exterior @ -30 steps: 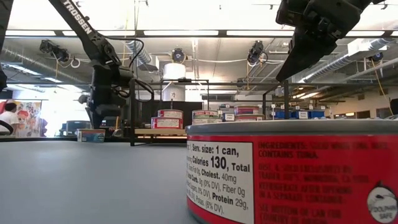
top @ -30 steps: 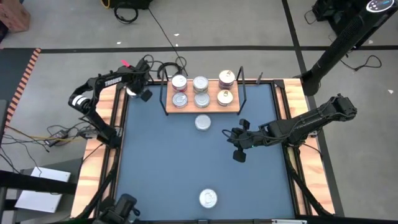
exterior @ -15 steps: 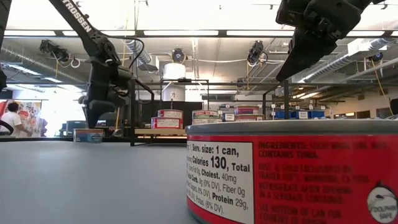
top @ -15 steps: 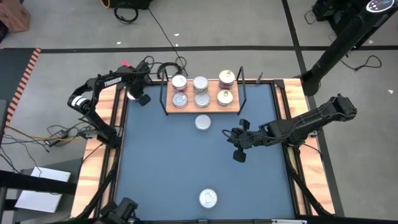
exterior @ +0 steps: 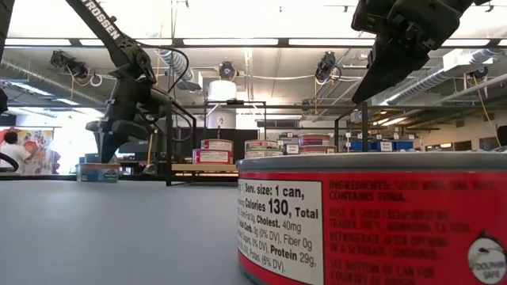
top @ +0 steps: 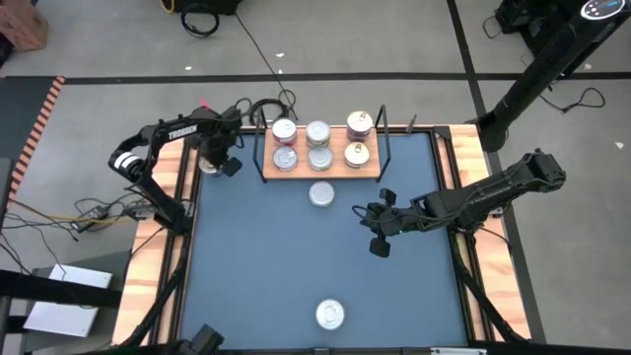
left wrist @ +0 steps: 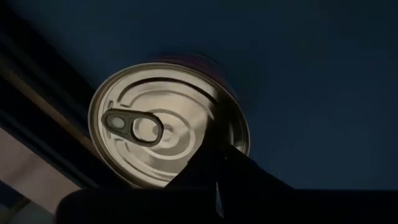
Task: Stack canned seafood by type on shelf
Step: Stack the blue tuna can on top of the blue tuna can on the shelf
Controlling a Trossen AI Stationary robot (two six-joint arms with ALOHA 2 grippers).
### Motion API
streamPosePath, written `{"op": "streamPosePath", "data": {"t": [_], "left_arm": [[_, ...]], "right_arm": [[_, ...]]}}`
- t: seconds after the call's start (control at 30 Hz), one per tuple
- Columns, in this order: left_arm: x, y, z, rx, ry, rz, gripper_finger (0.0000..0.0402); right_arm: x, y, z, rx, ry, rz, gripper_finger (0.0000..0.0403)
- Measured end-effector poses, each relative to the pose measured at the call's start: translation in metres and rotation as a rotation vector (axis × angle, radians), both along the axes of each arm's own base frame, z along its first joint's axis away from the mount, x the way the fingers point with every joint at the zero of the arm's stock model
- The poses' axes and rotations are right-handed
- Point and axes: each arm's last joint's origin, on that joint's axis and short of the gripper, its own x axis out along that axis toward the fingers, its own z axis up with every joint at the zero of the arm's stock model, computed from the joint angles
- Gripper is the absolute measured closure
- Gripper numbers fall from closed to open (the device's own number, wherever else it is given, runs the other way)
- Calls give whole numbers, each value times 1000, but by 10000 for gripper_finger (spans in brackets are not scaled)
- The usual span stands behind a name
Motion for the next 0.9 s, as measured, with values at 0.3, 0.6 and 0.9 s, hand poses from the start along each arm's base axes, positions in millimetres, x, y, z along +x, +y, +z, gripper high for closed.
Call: {"op": "streamPosePath", "data": {"t": [0.3, 0.6, 0.9], "left_arm": [[16, -27, -4, -71, 68, -33, 397], [13, -39, -3, -40, 64, 2, 397], [-5, -60, -10, -106, 80, -13, 397]], "right_arm": [[-1, 0, -1, -2, 8, 0, 394], [-1, 0, -1, 3, 11, 4, 394], [-1, 0, -1, 16, 13, 8, 394]]}}
